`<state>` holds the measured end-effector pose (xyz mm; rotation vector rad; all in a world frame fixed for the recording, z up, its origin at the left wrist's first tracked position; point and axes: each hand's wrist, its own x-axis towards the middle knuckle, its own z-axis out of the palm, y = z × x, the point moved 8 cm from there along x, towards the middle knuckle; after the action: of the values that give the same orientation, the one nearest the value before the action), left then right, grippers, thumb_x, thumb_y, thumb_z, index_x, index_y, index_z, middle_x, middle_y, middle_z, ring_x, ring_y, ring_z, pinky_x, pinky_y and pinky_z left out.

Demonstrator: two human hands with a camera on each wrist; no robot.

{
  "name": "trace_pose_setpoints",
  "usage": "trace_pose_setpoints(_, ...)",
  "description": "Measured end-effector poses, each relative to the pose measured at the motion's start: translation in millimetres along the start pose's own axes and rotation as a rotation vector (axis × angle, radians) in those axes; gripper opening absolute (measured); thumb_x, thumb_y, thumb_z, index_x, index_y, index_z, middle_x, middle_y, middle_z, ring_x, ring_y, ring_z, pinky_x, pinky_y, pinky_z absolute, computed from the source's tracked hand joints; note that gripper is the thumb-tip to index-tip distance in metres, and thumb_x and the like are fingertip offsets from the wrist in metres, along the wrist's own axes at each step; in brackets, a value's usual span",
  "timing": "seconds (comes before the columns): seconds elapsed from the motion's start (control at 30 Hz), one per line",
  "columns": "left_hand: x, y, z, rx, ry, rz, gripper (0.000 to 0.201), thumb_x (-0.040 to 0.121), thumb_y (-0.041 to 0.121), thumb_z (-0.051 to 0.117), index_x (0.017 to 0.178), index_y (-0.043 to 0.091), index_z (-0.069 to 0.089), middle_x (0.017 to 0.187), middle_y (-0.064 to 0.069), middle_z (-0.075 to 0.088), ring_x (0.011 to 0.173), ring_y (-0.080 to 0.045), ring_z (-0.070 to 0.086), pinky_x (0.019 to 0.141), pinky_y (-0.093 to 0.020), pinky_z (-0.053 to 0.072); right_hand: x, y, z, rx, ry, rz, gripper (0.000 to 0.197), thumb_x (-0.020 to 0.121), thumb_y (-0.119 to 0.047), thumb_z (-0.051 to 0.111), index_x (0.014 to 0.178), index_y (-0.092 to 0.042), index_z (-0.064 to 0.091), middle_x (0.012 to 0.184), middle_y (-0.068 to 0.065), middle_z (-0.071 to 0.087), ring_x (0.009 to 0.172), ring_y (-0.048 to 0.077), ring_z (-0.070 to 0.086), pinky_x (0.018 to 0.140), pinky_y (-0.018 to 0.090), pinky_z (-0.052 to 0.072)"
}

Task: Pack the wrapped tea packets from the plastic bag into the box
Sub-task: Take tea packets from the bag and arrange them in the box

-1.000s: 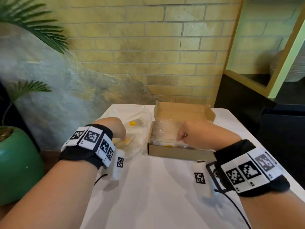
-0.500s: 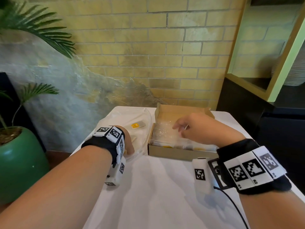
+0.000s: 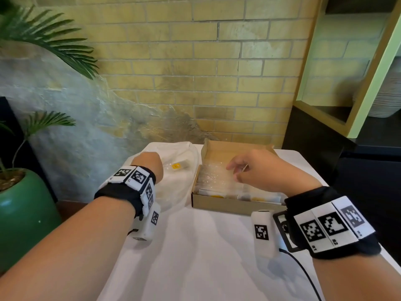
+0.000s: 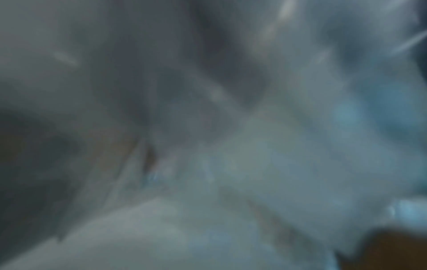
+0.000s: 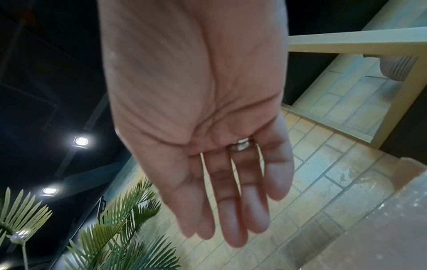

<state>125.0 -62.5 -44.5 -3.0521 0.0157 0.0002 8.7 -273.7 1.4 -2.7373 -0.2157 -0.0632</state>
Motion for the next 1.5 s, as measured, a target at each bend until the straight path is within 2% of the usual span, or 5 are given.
trace_pose_setpoints(0.3, -41, 7, -76, -1.017, 0.284, 0.226, 0.017, 0.083, 0.0, 0.056, 0.098, 0.004, 0.063, 0.092, -0.015, 0.066, 0.078, -0.025, 0.057, 0.063, -0.03, 0.044, 9, 11, -9, 0.145, 0.137, 0.041, 0.034, 0.089, -0.021, 0.058, 0.122, -0.025, 0.058, 0.107, -0.007, 0.064, 0.091, 0.008, 0.057, 0.072, 0.02, 0.045)
trace_pose_setpoints(0.53, -51, 62, -80, -1.605, 0.08, 0.405, 0.02, 0.084, 0.0, 0.063, 0.102, 0.007, 0.06, 0.101, -0.014, 0.066, 0.084, -0.023, 0.061, 0.066, -0.031, 0.048, 14, 6, -4, 0.58, 0.203, 0.022, 0.073, 0.08, -0.039, 0.067, 0.142, -0.034, 0.029, 0.124, -0.007, 0.052, 0.11, 0.013, 0.055, 0.094, 0.032, 0.047)
trace_pose_setpoints(0.77, -52, 90, -75, -1.815, -0.019, 0.492, 0.026, 0.086, -0.008, 0.055, 0.093, 0.015, 0.064, 0.088, -0.004, 0.069, 0.076, -0.015, 0.066, 0.071, -0.028, 0.054, 13, 11, -6, 0.87, 0.214, -0.008, 0.053, 0.083, -0.003, 0.065, 0.124, -0.028, 0.044, 0.093, 0.012, 0.07, 0.082, 0.024, 0.07, 0.067, 0.032, 0.058)
trace_pose_setpoints(1.07, -32, 82, -56, -1.979, 0.121, 0.315, 0.026, 0.087, -0.006, 0.055, 0.105, 0.012, 0.06, 0.092, -0.004, 0.067, 0.084, -0.017, 0.066, 0.07, -0.029, 0.057, 10, 36, -20, 0.41, 0.275, 0.06, 0.062, 0.086, -0.012, 0.061, 0.14, -0.03, 0.036, 0.094, -0.011, 0.069, 0.088, 0.004, 0.064, 0.076, 0.022, 0.051)
trace_pose_setpoints(1.5, -26, 61, -68, -1.989, 0.233, 0.375, 0.028, 0.087, -0.007, 0.056, 0.088, 0.02, 0.062, 0.082, 0.004, 0.068, 0.078, -0.009, 0.068, 0.071, -0.03, 0.057, 16, 32, -2, -0.142, 0.128, 0.072, 0.016, 0.082, -0.012, 0.064, 0.074, -0.023, 0.056, 0.064, -0.011, 0.047, 0.074, 0.016, 0.051, 0.054, 0.015, 0.03)
